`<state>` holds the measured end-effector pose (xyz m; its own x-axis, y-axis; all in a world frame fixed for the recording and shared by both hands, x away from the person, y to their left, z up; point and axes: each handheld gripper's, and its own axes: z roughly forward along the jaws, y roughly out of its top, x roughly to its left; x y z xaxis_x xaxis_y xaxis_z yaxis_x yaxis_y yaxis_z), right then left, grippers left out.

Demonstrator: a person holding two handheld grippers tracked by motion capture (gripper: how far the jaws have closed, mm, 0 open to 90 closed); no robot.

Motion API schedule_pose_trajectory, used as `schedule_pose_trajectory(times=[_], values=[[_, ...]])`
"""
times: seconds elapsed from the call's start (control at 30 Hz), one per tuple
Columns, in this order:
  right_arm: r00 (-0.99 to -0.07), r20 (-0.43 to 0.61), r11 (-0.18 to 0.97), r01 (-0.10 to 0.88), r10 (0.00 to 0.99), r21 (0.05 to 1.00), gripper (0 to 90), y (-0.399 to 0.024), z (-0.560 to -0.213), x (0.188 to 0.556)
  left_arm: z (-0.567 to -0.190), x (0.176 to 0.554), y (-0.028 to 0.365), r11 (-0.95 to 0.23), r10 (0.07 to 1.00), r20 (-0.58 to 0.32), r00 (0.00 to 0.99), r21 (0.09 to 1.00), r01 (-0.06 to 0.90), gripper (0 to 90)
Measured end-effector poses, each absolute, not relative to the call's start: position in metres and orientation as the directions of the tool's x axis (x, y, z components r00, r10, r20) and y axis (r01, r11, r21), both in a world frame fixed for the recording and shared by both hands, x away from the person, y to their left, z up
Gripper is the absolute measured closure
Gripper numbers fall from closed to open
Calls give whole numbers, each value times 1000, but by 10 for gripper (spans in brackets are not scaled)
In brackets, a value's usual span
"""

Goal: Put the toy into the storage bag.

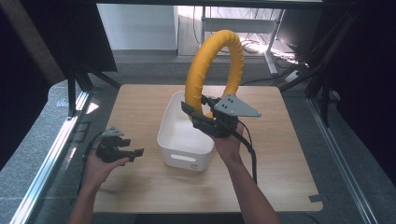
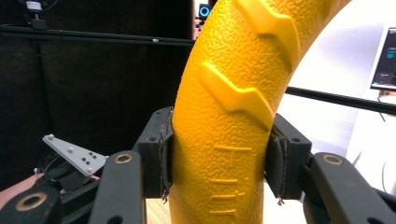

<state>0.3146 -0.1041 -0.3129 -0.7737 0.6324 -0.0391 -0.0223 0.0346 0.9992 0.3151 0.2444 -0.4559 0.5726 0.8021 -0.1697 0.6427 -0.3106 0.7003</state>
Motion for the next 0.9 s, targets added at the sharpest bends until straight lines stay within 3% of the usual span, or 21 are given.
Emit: schedule_pose_trajectory(times=[0.47, 0.9], values=[[-786, -48, 33, -35, 617, 999, 498, -57, -326, 311, -432, 322, 267, -273, 819, -178, 546, 715, 643, 260], [-782, -38, 34, -22, 622, 999, 497, -39, -344, 306, -344, 338, 270, -259, 802, -150, 578, 785, 562, 259]])
